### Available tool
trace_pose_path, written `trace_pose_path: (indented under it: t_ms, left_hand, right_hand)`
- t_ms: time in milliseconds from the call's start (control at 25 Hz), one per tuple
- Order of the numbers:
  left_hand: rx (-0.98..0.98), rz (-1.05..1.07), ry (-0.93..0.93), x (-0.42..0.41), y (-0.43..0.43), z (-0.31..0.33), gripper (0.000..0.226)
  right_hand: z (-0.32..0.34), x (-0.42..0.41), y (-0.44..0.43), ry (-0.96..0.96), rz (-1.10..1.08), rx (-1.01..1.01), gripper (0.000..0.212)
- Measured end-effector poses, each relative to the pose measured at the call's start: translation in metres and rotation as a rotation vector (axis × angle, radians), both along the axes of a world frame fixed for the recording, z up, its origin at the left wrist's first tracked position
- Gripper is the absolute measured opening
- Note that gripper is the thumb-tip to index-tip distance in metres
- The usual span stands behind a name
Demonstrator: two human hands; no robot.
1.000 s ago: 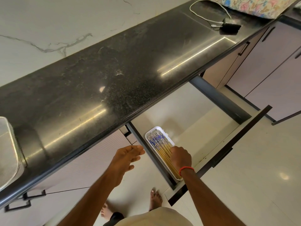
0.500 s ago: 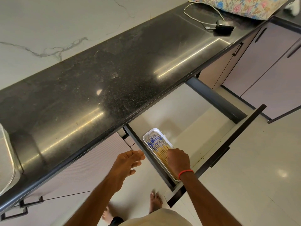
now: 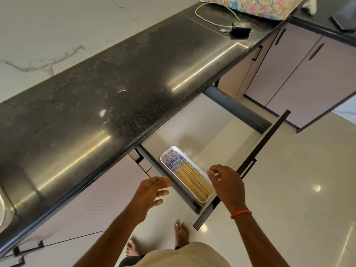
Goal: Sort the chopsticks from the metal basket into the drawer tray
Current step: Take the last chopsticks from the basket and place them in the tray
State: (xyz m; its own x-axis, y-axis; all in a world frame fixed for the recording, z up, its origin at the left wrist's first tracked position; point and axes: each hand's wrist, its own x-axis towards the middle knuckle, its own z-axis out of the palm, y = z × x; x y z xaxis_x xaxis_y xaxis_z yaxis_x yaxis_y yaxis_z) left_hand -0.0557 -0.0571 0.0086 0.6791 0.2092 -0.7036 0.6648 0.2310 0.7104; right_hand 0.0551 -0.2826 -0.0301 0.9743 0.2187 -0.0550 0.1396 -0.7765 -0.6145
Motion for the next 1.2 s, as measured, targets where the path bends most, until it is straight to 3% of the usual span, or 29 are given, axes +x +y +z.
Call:
trace_pose_path:
  t_ms: [160, 240, 360, 600, 720, 1040, 1200]
  left_hand:
    - [-0.052, -0.015, 0.039, -0.008, -0.009, -0.003, 0.028]
    - [-0.049, -0.030, 0.074, -0.013, -0.014, -0.007, 0.027]
    - [-0.021, -0.108, 0.148, -0.023, -0.024, -0.013, 0.024]
    - [-0.189, -0.202, 0.315, -0.032, -0.045, -0.023, 0.051]
    - [-0.293, -0.138, 0.348, -0.029, -0.056, -0.032, 0.049]
    - [-0.187, 0.077, 0.244, -0.021, -0.047, -0.055, 0.023]
    - [-0.218, 0.314, 0.207, -0.023, -0.034, -0.060, 0.021]
  right_hand:
    - [0.006, -0.009, -0.016, 0.014, -0.203, 0.147, 0.024]
    - [0.002, -0.013, -0.025, 0.070, -0.277, 0.109, 0.042]
    - [-0.006, -0.018, -0.031, 0.317, -0.359, 0.069, 0.083]
    - [-0.021, -0.015, -0.027, 0.430, -0.399, 0.179, 0.101]
    - [-0.026, -0.008, -0.030, 0.535, -0.460, 0.376, 0.093]
    - [-0.034, 0.015, -0.002, 0.581, -0.354, 0.410, 0.077]
    - [-0.034, 0.030, 0.026, 0.598, -0.331, 0.407, 0.069]
